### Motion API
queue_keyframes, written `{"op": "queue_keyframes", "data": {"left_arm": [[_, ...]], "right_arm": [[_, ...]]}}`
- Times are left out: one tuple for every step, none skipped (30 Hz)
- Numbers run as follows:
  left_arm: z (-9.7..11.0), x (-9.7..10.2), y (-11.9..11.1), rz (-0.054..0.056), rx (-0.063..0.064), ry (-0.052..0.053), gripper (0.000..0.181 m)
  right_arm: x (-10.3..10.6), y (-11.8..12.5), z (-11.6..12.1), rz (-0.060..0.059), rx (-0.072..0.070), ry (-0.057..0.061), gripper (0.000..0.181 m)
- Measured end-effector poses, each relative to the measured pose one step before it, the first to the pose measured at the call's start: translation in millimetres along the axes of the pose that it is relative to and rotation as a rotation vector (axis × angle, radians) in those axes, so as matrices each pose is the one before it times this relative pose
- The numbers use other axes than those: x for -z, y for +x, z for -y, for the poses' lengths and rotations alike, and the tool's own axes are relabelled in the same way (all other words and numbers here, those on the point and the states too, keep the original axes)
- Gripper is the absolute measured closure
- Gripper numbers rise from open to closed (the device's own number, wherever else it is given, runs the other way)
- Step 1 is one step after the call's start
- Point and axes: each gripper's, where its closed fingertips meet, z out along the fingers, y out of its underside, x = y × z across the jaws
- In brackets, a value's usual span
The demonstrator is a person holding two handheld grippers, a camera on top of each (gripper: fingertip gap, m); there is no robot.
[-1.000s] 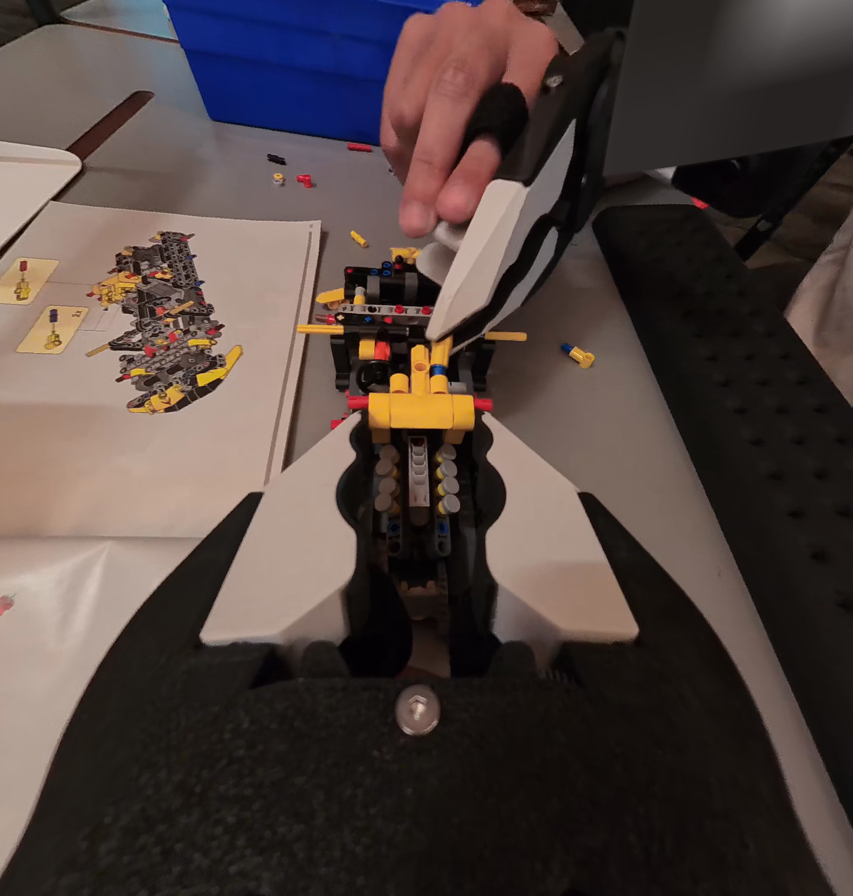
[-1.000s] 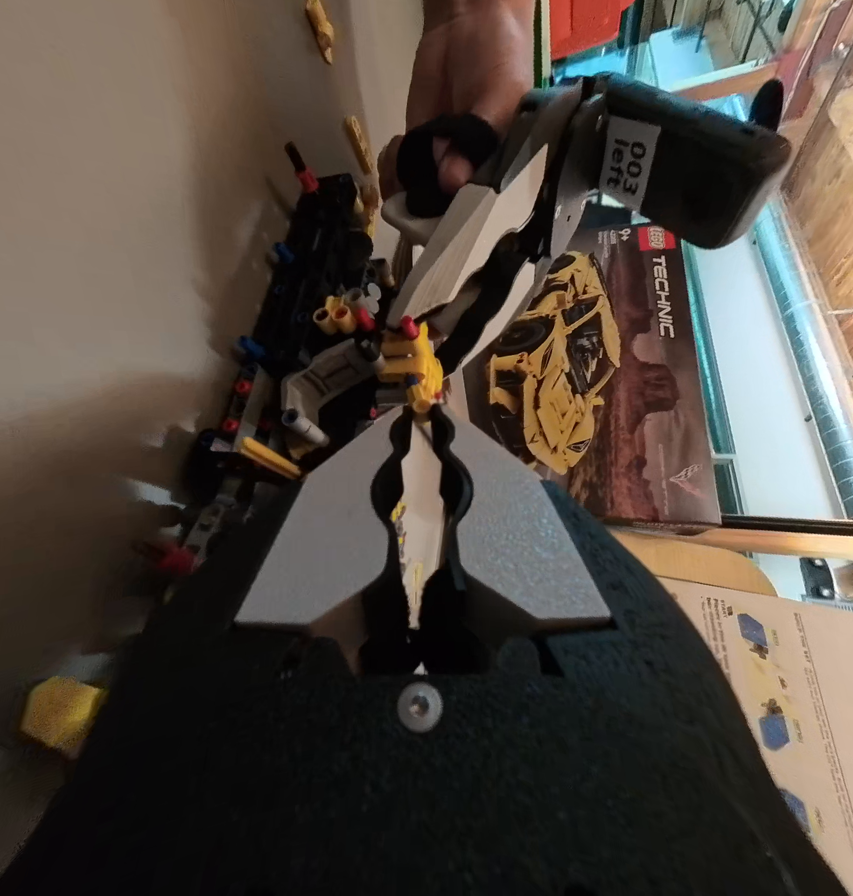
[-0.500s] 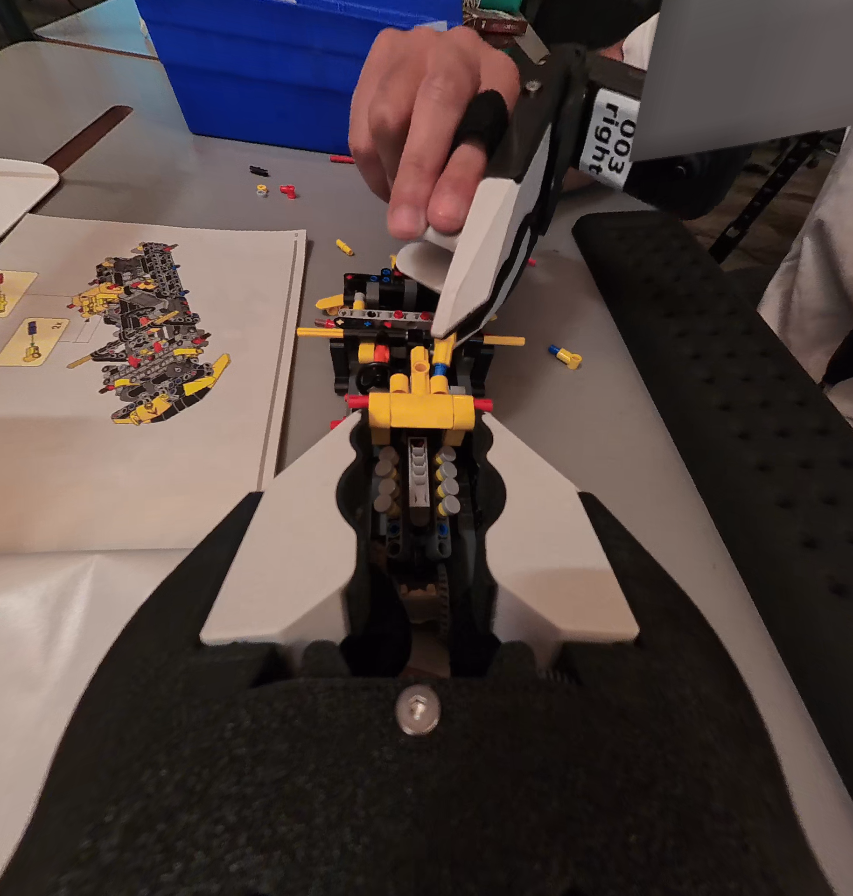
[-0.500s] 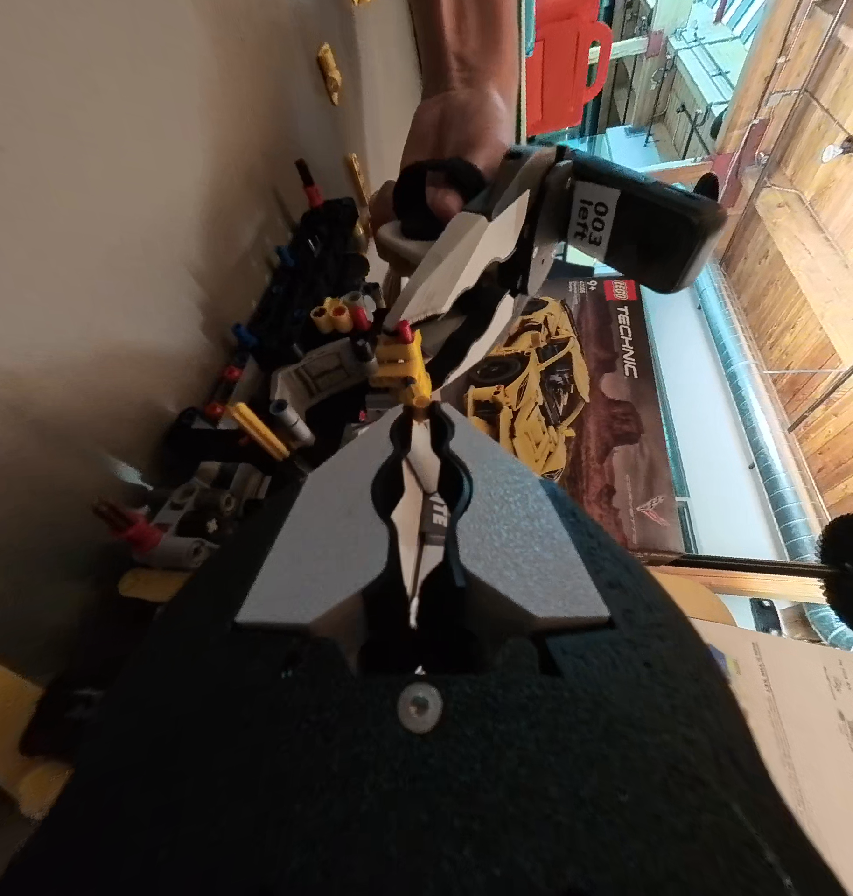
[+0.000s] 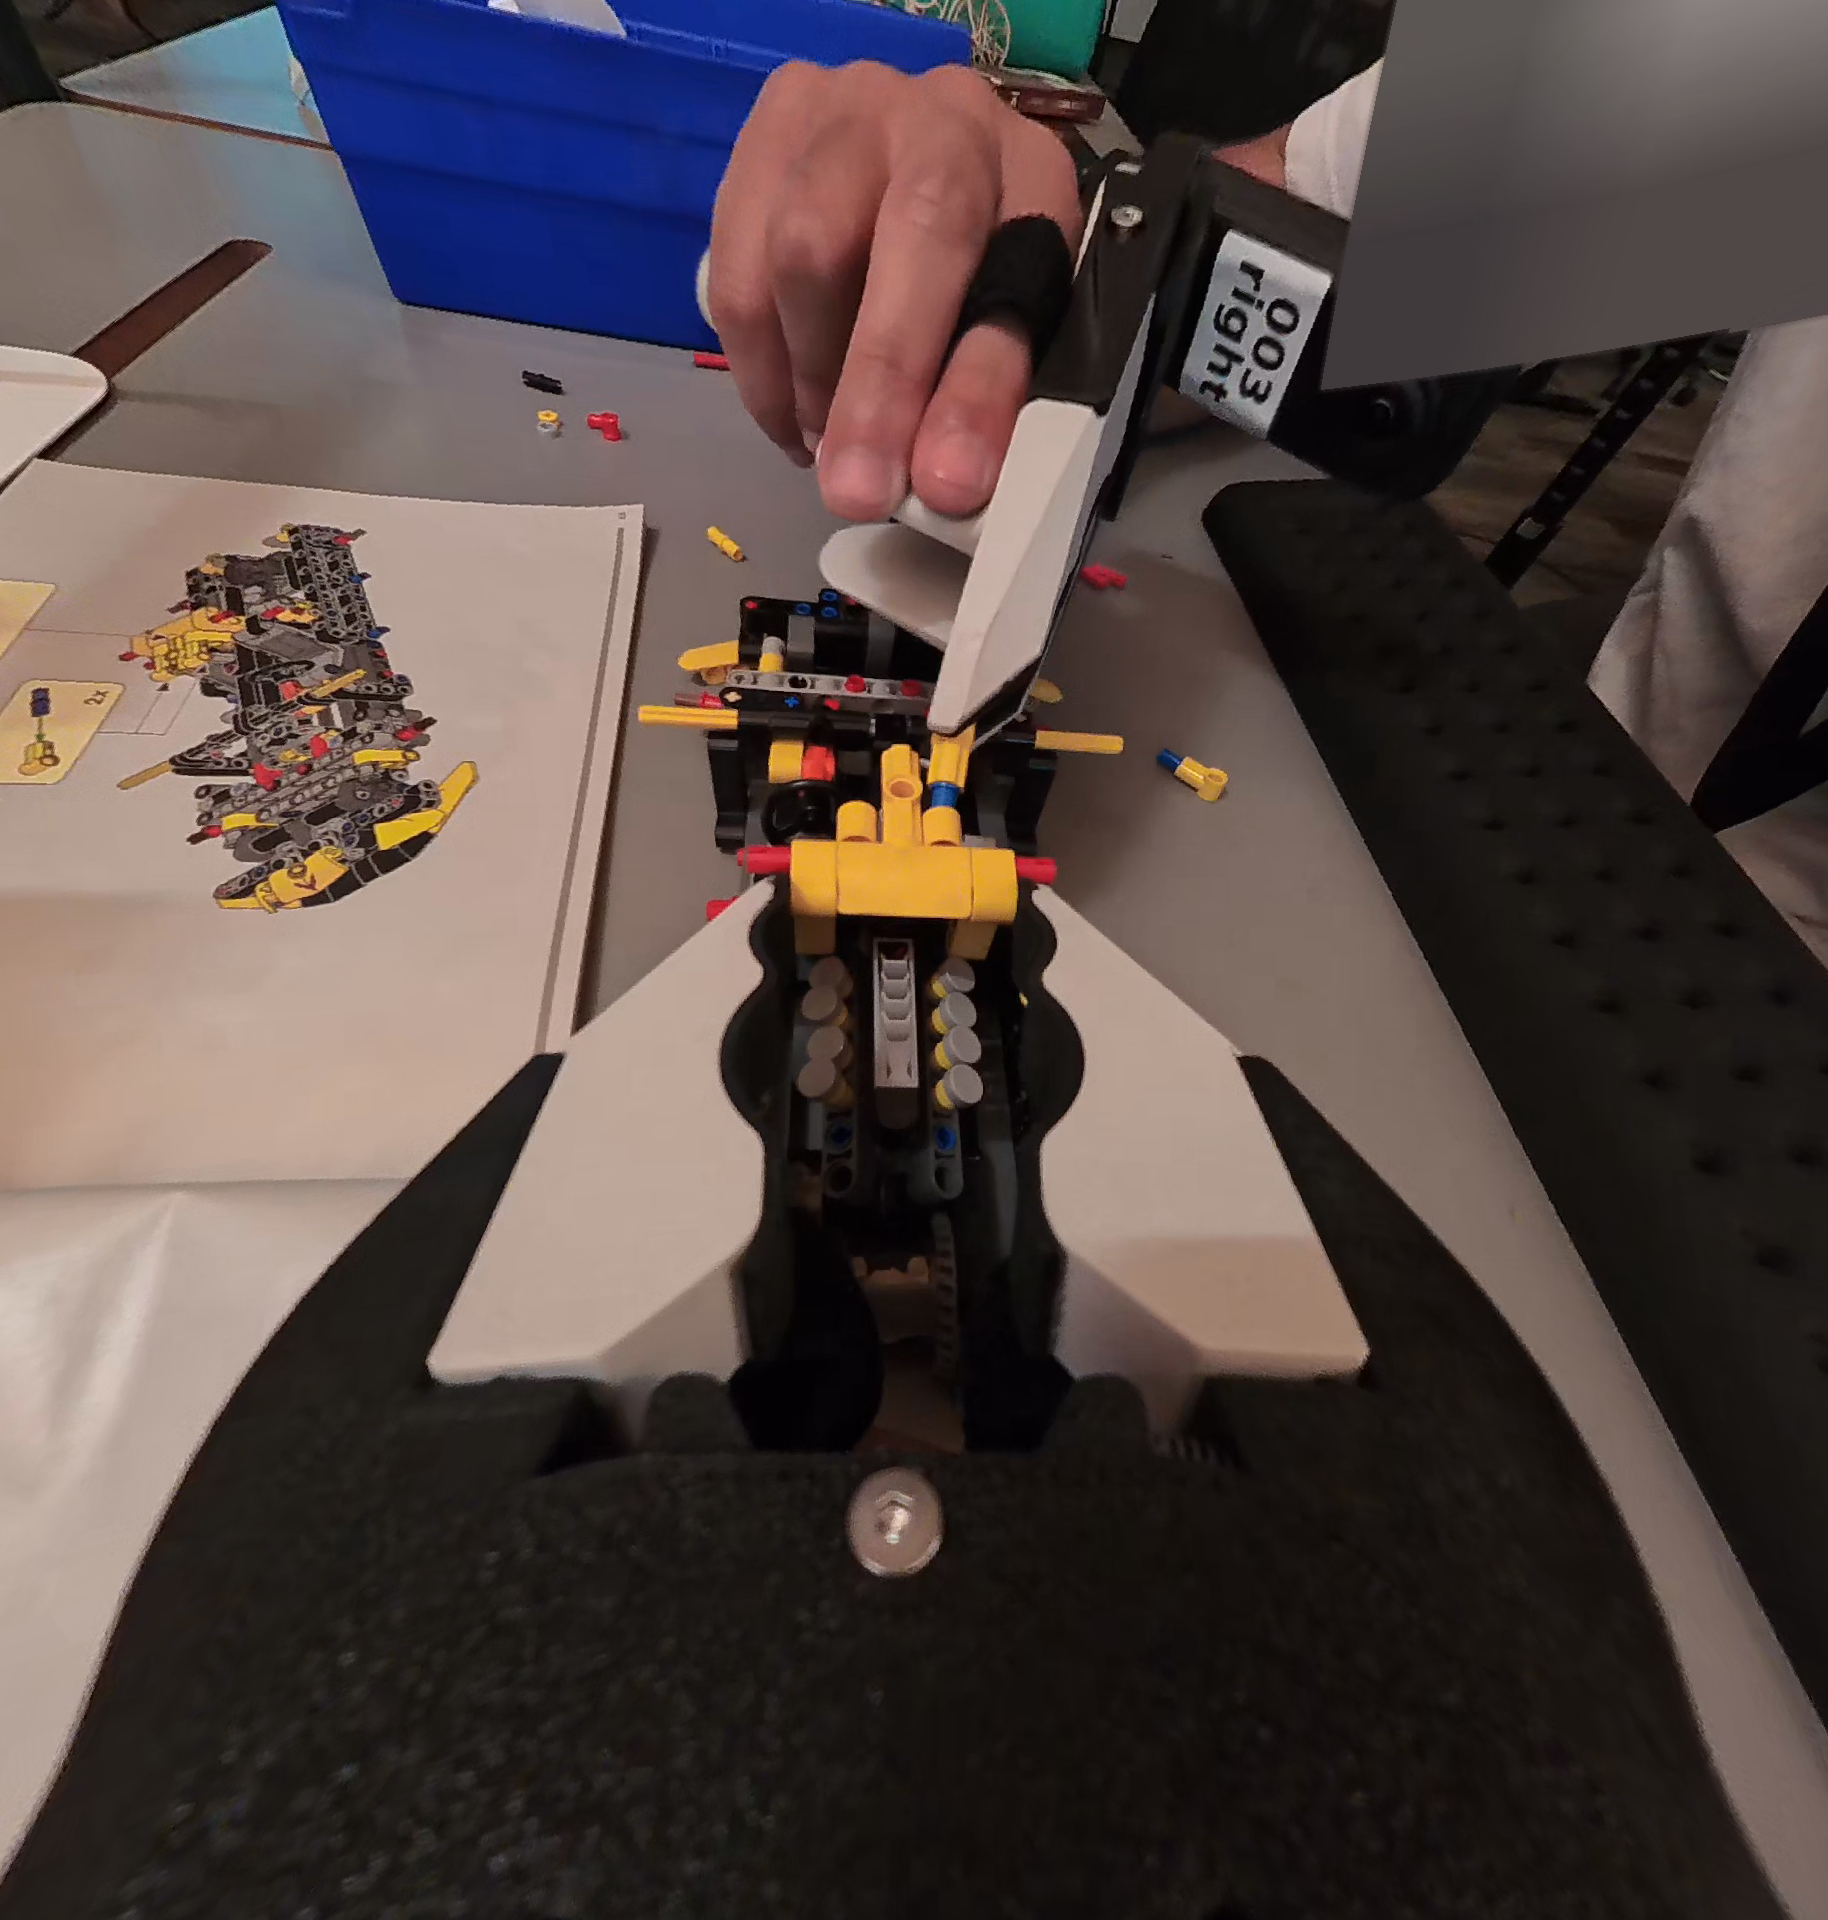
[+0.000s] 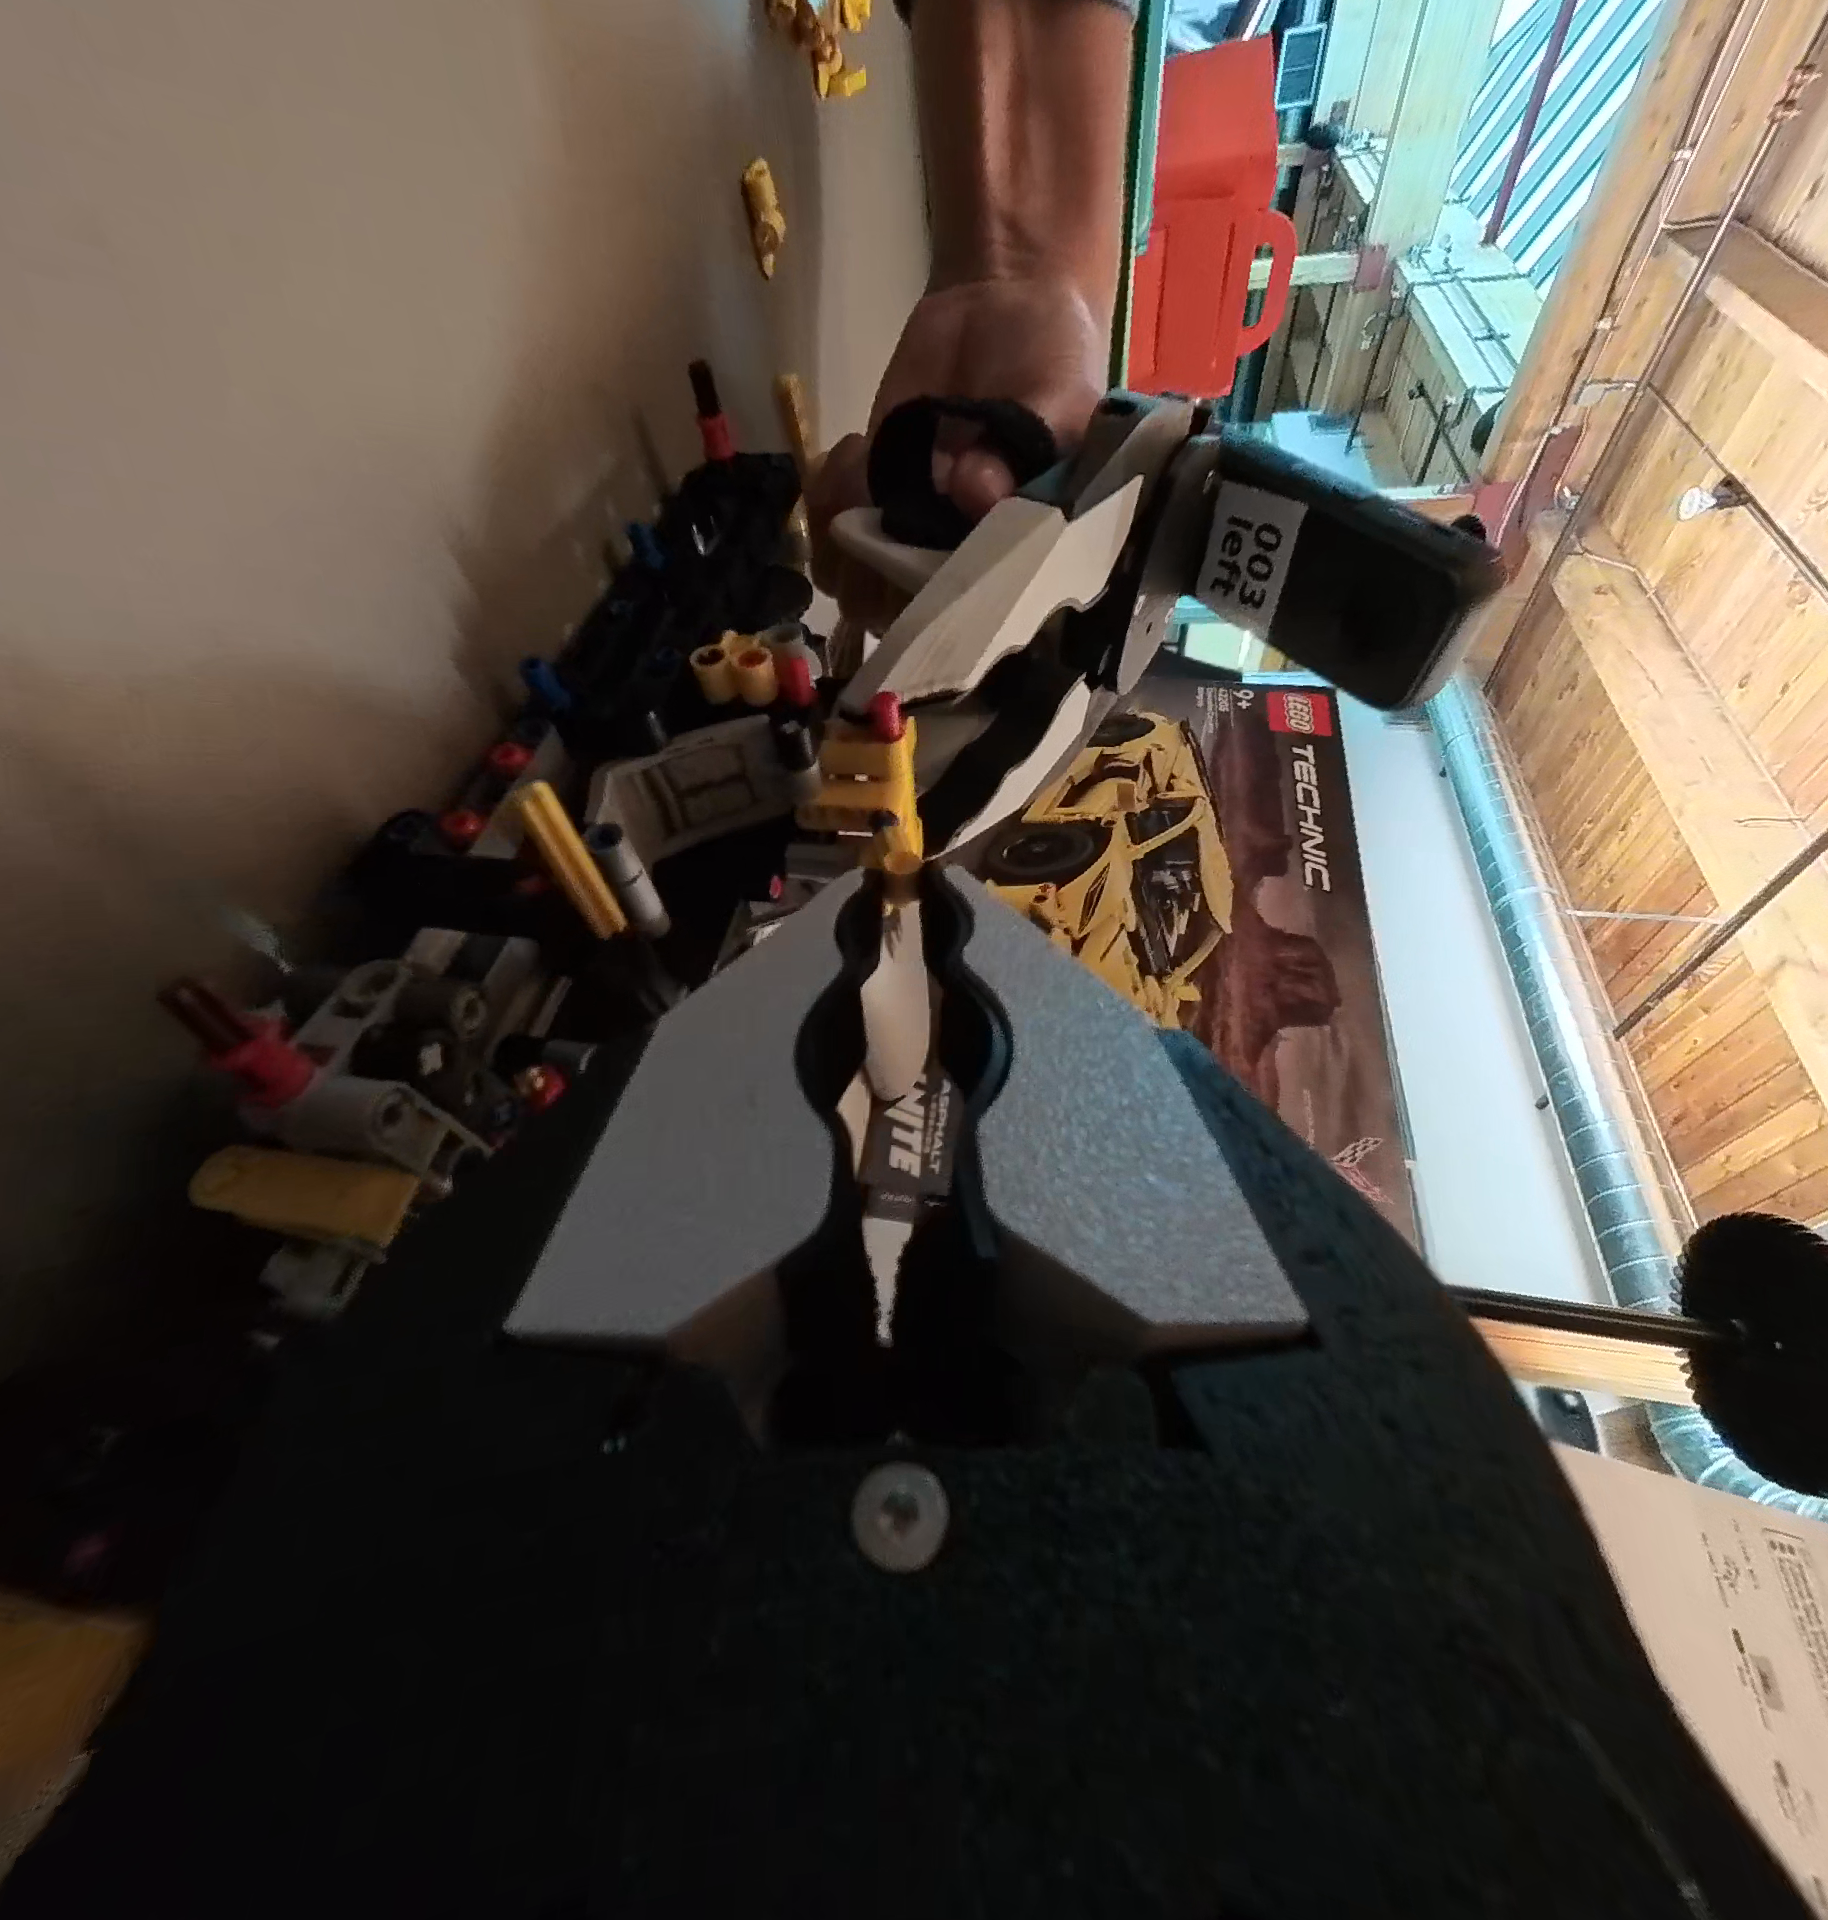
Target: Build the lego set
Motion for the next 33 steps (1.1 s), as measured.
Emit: {"op": "queue_keyframes", "data": {"left_arm": [[-0.02, 0.03, 0.06, -0.0003, -0.0022, -0.0018, 0.139], [-0.03, 0.00, 0.03, 0.0007, -0.0021, -0.0019, 0.139], [-0.01, -0.06, 0.03, 0.0006, -0.0007, -0.0011, 0.139], [-0.05, 0.07, 0.12, 0.0004, -0.0012, 0.0002, 0.139], [-0.01, -0.02, -0.06, 0.0006, -0.0002, 0.0009, 0.139], [-0.05, -0.06, 0.05, -0.0002, 0.0005, 0.0003, 0.139], [-0.03, 0.02, 0.02, 0.0005, -0.0014, -0.0009, 0.139], [-0.04, 0.05, 0.00, 0.0007, -0.0010, -0.0019, 0.139], [-0.07, -0.01, 0.08, 0.0000, -0.0001, -0.0005, 0.139], [0.13, 0.00, 0.00, 0.0007, 0.0007, 0.0012, 0.139], [-0.03, -0.07, -0.12, 0.0000, 0.0012, 0.0011, 0.139], [-0.14, 0.22, 0.22, -0.0017, -0.0003, 0.0006, 0.139], [-0.08, 0.17, 0.20, -0.0019, 0.0008, 0.0007, 0.139], [0.00, -0.04, 0.00, -0.0004, 0.0008, 0.0007, 0.139], [0.02, -0.05, 0.03, 0.0003, -0.0003, 0.0002, 0.139], [-0.02, 0.09, 0.02, 0.0000, 0.0002, -0.0008, 0.139], [0.02, 0.01, -0.04, 0.0003, 0.0003, -0.0008, 0.139], [-0.02, -0.05, -0.04, -0.0002, -0.0005, -0.0004, 0.139], [-0.05, 0.09, 0.02, 0.0001, -0.0001, -0.0001, 0.139], [-0.14, 0.23, -0.05, -0.0002, 0.0018, 0.0003, 0.139], [-0.04, 0.12, 0.04, -0.0006, 0.0002, 0.0000, 0.139], [-0.08, 0.19, 0.04, 0.0000, -0.0002, -0.0009, 0.139], [-0.18, 0.28, 0.01, 0.0001, 0.0008, -0.0016, 0.139], [0.02, 0.34, -0.12, -0.0001, 0.0010, -0.0009, 0.139], [-0.09, 0.11, 0.12, -0.0015, 0.0009, 0.0003, 0.139], [-0.08, 0.19, 0.16, -0.0012, -0.0003, 0.0010, 0.139], [-0.11, 0.12, 0.01, -0.0002, -0.0002, 0.0014, 0.139], [0.02, 0.01, -0.09, -0.0004, -0.0011, 0.0011, 0.139], [-0.02, -0.01, 0.27, -0.0010, -0.0013, 0.0001, 0.139], [-0.04, 0.02, 0.02, -0.0002, -0.0002, -0.0003, 0.139], [0.05, -0.01, -0.05, 0.0003, 0.0003, -0.0006, 0.139], [-0.08, 0.00, 0.01, 0.0005, -0.0001, -0.0006, 0.139], [-0.03, 0.04, 0.02, 0.0015, -0.0014, -0.0006, 0.139]], "right_arm": [[-0.05, 0.10, 0.25, 0.0003, 0.0049, -0.0002, 0.175], [-0.02, -0.02, 0.01, -0.0016, 0.0080, -0.0012, 0.175], [0.08, -0.13, 0.12, -0.0045, 0.0086, 0.0010, 0.175], [0.10, -0.28, 0.24, -0.0032, 0.0030, -0.0003, 0.175], [0.08, -0.14, -0.24, 0.0004, -0.0014, -0.0022, 0.175], [0.08, -0.32, 0.02, 0.0051, -0.0030, -0.0004, 0.175], [0.15, -0.28, 0.15, 0.0042, 0.0034, 0.0000, 0.175], [-0.10, -0.12, -0.28, 0.0024, -0.0006, -0.0019, 0.174], [-0.06, -0.27, 0.07, 0.0036, -0.0058, -0.0015, 0.174], [0.08, -0.10, -0.30, 0.0021, 0.0083, -0.0035, 0.174], [0.13, -0.22, -0.24, 0.0086, 0.0056, 0.0002, 0.174], [0.01, -0.25, 1.13, 0.0116, -0.0160, 0.0037, 0.174], [0.01, -0.25, 1.09, 0.0053, -0.0153, 0.0038, 0.174], [-0.20, -0.73, -1.18, 0.0029, 0.0007, -0.0041, 0.174], [0.00, -0.90, -0.46, 0.0071, -0.0048, 0.0011, 0.174], [0.03, -0.39, 0.16, 0.0084, -0.0147, 0.0025, 0.174], [-0.41, -0.33, -1.34, 0.0067, 0.0001, -0.0083, 0.175], [-0.01, -0.28, 0.08, 0.0060, 0.0030, -0.0040, 0.175], [-0.04, 0.29, 0.30, 0.0023, 0.0008, -0.0040, 0.175], [-0.38, 0.13, -0.55, -0.0015, 0.0056, -0.0095, 0.174], [-0.20, 0.06, -0.10, -0.0054, 0.0117, -0.0067, 0.174], [-0.14, 0.15, 0.24, -0.0059, 0.0113, -0.0040, 0.174], [-0.44, 0.04, 0.06, -0.0044, 0.0070, -0.0044, 0.174], [-0.35, 0.10, -0.34, -0.0042, 0.0097, -0.0048, 0.174], [-0.25, -0.22, 0.12, -0.0067, 0.0134, -0.0001, 0.174], [-0.37, -0.34, 0.14, -0.0016, -0.0019, 0.0005, 0.174], [-0.36, -0.42, -0.56, 0.0030, -0.0040, 0.0001, 0.174], [-0.21, -0.24, -0.26, 0.0014, 0.0041, -0.0013, 0.174], [0.06, -0.26, 0.43, 0.0051, 0.0011, -0.0039, 0.174], [-0.04, -0.24, 0.08, 0.0082, -0.0060, -0.0039, 0.174], [-0.09, -0.09, -0.14, 0.0059, -0.0099, -0.0025, 0.174], [0.00, -0.20, 0.01, -0.0014, 0.0013, -0.0020, 0.174], [0.03, -0.10, 0.09, -0.0018, 0.0018, -0.0024, 0.174]]}}
